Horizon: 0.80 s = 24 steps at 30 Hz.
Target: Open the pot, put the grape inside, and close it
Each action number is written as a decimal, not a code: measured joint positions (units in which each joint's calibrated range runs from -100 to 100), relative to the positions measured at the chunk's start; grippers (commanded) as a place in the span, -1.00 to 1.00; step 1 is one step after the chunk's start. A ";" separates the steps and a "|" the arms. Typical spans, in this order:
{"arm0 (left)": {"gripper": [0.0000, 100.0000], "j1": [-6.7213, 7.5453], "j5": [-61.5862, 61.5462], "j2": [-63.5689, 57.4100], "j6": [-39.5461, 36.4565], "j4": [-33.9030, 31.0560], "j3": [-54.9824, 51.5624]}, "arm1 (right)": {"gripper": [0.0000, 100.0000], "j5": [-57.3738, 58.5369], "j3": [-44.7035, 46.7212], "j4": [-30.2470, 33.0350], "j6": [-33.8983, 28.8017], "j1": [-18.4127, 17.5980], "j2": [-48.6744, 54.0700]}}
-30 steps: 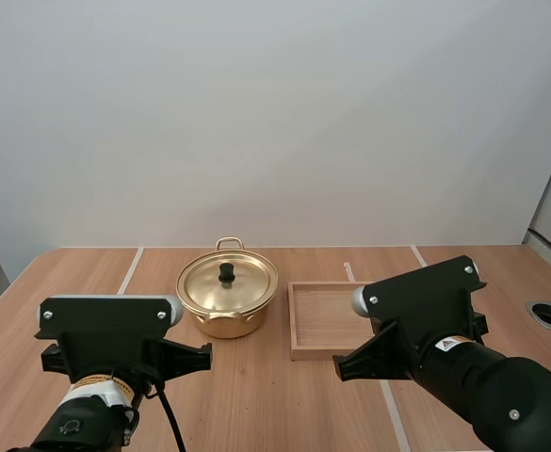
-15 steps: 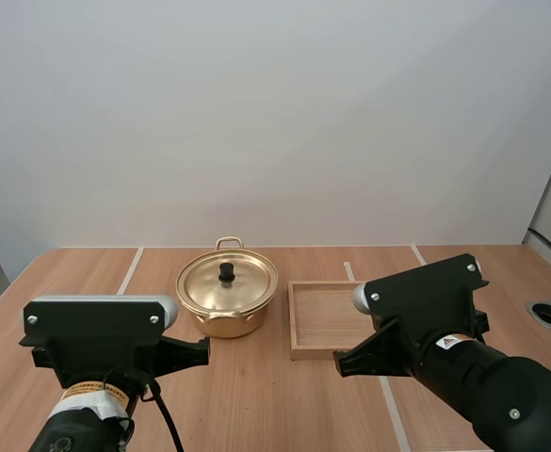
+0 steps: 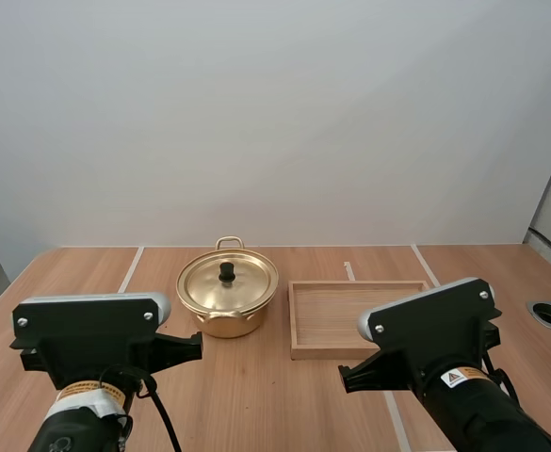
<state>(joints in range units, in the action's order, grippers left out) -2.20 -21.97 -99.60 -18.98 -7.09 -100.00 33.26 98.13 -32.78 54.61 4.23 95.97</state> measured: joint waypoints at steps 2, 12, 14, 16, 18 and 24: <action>-1.00 0.00 0.00 0.00 -0.10 0.00 0.00 | -1.00 -0.83 1.18 0.00 0.00 0.00 0.22; -1.00 0.00 -9.16 0.00 -4.08 0.00 0.00 | -1.00 -0.93 1.69 0.21 0.00 -0.71 0.22; -1.00 0.00 -9.36 0.00 -4.08 0.00 0.00 | -1.00 -0.93 1.80 0.21 0.00 -1.55 0.22; -1.00 0.00 -9.36 0.00 -4.08 0.00 0.00 | -1.00 -0.93 1.87 0.64 0.00 -2.23 0.22; -1.00 0.00 -9.48 0.00 -4.08 0.00 0.00 | -1.00 -0.93 1.87 0.97 0.00 -2.35 0.22; -1.00 0.00 -9.48 0.00 -4.08 0.00 0.00 | -1.00 -1.01 1.87 2.83 0.00 -2.35 0.22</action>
<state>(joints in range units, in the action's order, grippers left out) -2.20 -31.46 -99.60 -23.06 -7.09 -100.00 32.25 100.00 -29.95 54.61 1.88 96.18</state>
